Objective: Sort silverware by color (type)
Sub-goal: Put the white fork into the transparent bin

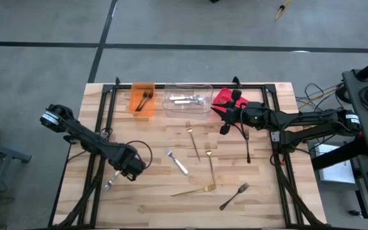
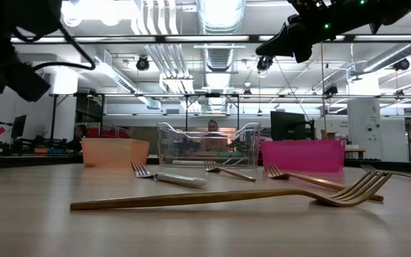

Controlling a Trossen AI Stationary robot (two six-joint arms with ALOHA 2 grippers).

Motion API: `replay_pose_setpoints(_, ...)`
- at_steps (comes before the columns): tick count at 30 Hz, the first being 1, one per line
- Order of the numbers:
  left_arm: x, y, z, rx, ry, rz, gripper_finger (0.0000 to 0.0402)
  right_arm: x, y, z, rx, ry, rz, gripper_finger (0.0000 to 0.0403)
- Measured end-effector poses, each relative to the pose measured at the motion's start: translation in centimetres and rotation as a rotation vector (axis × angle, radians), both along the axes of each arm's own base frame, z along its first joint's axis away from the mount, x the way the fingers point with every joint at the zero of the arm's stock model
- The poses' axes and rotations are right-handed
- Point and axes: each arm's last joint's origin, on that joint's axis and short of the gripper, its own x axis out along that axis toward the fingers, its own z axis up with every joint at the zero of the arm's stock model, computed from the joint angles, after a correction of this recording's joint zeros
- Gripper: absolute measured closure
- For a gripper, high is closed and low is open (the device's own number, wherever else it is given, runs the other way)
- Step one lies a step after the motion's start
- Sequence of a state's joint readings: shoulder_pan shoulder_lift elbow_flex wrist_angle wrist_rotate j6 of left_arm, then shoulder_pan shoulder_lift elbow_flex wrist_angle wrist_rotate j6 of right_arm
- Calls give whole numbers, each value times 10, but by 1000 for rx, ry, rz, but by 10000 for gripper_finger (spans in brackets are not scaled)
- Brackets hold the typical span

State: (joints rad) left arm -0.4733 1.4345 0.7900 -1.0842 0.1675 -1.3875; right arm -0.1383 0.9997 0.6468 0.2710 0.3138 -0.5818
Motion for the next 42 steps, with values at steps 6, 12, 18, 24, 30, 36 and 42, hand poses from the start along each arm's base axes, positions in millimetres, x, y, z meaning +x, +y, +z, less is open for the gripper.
replay_pose_setpoints(6,-7,2,-10,6,24,-1,212,0,0,0,5,-3,-1,346)
replay_pose_setpoints(12,-11,4,-21,6,14,-1,207,0,0,0,5,-3,-1,346)
replay_pose_setpoints(18,-11,4,-25,1,-12,0,212,0,0,0,5,-3,-1,346)
replay_pose_setpoints(24,-10,4,-26,16,-28,-2,217,0,0,0,37,-22,-6,346)
replay_pose_setpoints(30,-10,4,-26,21,-34,-21,218,0,0,-1,329,-148,-44,346)
replay_pose_setpoints(36,-10,6,-26,69,-64,-73,218,9,5,5,708,-213,76,346)
replay_pose_setpoints(42,-10,5,-26,97,-78,-105,218,28,13,13,812,-58,93,346)
